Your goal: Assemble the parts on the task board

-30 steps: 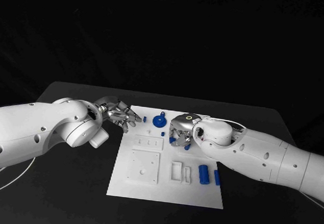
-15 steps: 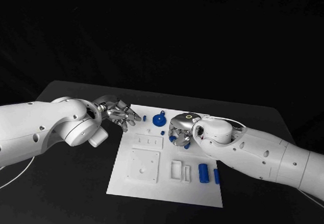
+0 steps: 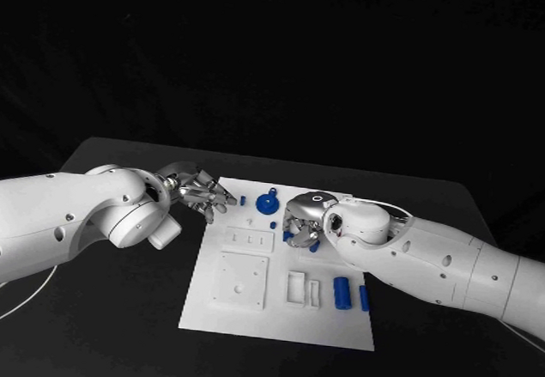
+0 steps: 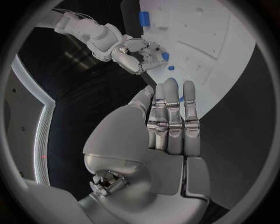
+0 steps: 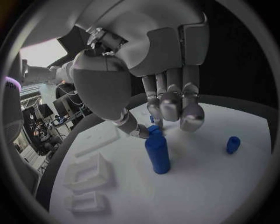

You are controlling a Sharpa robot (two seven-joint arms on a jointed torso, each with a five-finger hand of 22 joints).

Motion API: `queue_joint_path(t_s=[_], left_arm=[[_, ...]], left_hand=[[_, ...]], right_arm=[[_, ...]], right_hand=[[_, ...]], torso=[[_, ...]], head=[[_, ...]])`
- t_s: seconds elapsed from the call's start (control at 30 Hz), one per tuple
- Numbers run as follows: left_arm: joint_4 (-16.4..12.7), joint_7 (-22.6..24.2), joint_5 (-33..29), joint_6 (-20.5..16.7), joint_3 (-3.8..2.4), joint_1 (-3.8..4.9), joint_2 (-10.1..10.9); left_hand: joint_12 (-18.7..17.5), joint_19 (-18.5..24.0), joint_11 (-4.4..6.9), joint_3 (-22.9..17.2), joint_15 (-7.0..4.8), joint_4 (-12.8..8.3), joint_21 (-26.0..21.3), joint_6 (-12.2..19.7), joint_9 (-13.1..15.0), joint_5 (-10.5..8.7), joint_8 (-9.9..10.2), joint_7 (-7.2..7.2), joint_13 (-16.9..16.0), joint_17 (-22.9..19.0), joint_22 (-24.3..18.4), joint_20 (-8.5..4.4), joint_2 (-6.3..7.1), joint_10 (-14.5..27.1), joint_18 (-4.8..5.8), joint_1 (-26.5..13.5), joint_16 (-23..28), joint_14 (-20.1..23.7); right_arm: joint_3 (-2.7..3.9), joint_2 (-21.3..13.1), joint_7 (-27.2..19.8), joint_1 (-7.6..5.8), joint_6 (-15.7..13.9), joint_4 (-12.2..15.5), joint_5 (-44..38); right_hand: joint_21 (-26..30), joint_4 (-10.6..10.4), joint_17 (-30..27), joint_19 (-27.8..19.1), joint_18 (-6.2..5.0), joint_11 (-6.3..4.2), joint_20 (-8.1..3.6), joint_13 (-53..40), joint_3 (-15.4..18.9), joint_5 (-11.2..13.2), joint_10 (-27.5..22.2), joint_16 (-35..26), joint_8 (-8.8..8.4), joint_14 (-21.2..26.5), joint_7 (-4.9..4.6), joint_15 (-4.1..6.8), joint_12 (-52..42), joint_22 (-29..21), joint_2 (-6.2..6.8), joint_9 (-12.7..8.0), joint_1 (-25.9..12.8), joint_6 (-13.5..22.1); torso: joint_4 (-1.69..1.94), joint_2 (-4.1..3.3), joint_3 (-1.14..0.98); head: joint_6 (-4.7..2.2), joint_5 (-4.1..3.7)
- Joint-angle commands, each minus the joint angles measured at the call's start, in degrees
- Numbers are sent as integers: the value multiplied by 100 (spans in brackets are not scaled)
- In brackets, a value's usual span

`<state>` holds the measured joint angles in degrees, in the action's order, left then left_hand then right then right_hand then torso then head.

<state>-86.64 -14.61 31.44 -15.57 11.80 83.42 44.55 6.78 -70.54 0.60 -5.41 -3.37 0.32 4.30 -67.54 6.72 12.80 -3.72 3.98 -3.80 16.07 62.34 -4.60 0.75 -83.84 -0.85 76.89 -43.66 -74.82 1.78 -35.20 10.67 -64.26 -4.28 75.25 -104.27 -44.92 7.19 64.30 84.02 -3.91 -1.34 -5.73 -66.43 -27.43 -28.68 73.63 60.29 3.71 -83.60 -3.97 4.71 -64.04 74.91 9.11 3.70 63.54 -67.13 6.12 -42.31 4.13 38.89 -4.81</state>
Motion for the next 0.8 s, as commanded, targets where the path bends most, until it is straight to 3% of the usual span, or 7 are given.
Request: queue_joint_path(t_s=[0.03, 0.47, 0.8], left_arm=[[-18, 109, -108, -100, 1, 7, -3], [52, 353, -596, -422, 169, -3, -54], [104, 443, -1142, -485, 199, -31, -112]], left_hand=[[-21, 6, -32, 2, 36, 29, -25, 32, -4, 20, -2, 0, 7, 6, -9, 40, 26, -3, 65, 33, 30, -16], [-15, -2, -32, 23, 36, 86, -27, 93, -45, -24, -3, 19, 8, 12, -37, 41, 77, -11, 68, 20, 27, -20], [-50, 3, -43, -30, 44, 148, -25, 118, -272, -33, 3, 43, 10, 19, -69, 48, 114, 4, 64, 47, 32, -8]], right_arm=[[-27, -21, 121, 43, -190, 31, 5], [-24, -207, 366, 48, -721, 344, 25], [7, -373, 502, 47, -1000, 653, 14]], right_hand=[[-36, -41, 7, 188, -15, -4, -61, -13, 84, 56, 37, 9, -16, 12, 6, 48, -24, 534, 15, -11, 15, -48], [-80, -190, -16, 212, 2, -17, -78, -2, 170, 301, 45, -13, -15, 13, 25, 63, 4, 550, 64, -10, 114, -96], [-99, -224, -28, 219, 3, -23, -83, 1, 129, 347, 49, -22, -15, 12, 33, 68, 12, 555, 101, -9, 147, -118]], torso=[[0, 1, 1], [-18, -5, 1], [2, -2, -5]], head=[[-14, 2], [-41, 12], [-75, 16]])
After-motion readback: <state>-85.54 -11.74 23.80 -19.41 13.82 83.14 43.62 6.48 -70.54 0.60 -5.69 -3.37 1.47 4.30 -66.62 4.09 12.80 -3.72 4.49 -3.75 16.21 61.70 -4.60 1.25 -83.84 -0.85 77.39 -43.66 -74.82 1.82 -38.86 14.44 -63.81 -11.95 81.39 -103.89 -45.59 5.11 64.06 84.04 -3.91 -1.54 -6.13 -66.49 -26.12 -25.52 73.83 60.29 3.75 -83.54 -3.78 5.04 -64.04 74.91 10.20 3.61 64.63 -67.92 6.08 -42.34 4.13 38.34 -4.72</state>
